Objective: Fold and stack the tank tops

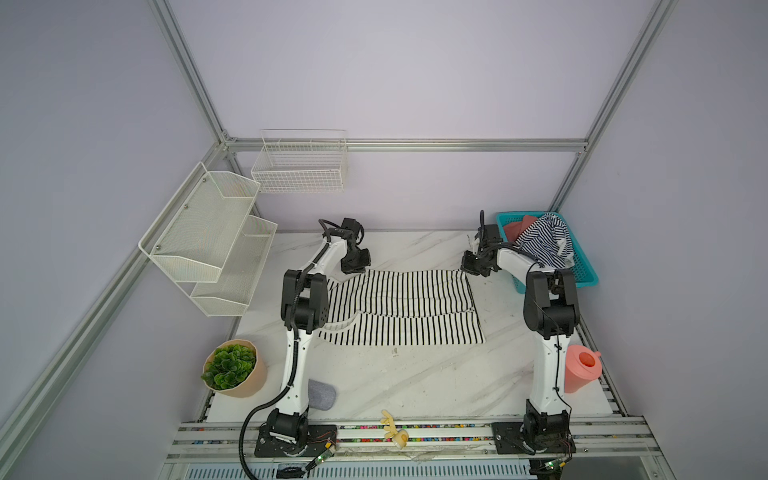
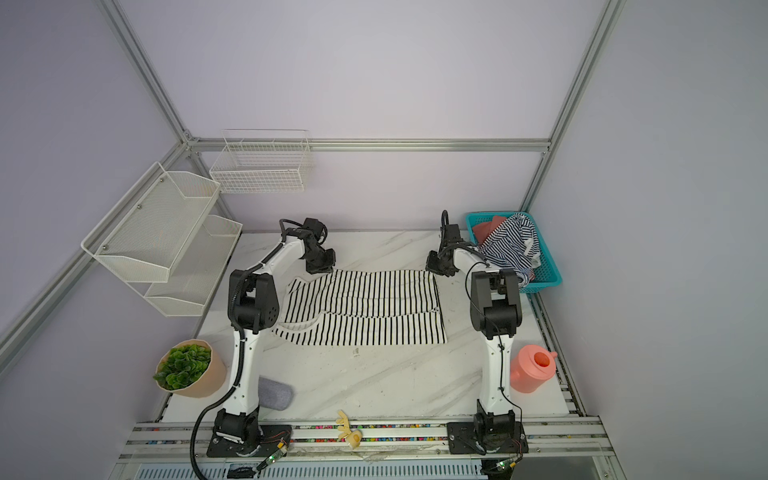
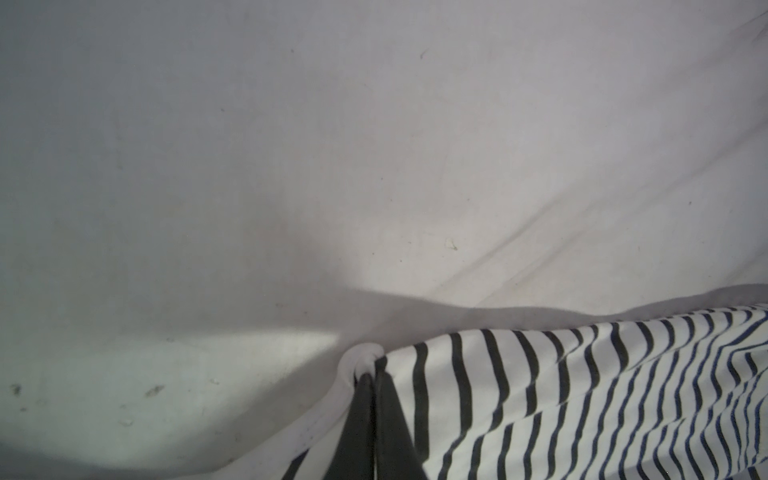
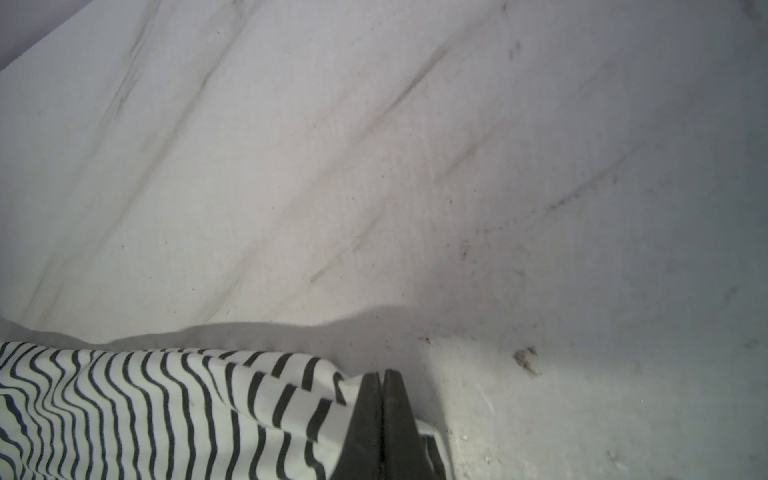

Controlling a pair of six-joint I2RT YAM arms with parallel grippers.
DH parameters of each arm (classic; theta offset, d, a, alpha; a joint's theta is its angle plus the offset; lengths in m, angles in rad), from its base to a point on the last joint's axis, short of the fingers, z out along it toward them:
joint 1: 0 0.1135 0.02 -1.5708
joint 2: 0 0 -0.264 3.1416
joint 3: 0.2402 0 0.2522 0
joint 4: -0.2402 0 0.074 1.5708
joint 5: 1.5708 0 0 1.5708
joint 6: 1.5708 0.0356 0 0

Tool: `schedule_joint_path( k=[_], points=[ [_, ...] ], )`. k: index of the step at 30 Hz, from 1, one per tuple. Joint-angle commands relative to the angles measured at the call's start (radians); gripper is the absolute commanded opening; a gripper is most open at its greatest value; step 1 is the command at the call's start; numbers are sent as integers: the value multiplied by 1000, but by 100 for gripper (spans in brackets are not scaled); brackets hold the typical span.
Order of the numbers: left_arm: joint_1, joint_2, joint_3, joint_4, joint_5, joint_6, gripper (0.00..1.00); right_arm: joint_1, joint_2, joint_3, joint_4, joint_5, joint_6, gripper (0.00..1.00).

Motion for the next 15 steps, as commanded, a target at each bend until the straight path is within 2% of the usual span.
schedule_joint_path(
  k=[1, 7, 15],
  points=[
    [6, -39, 85, 12, 17, 3, 0, -3, -48, -17, -20, 6, -18, 0],
    [6, -81, 56, 12, 8, 23, 0, -4, -75, -32, -26, 16, -18, 0],
    [5, -184, -91, 14, 8, 21, 0, -3, -181, -125, -11, 17, -36, 0]
  ],
)
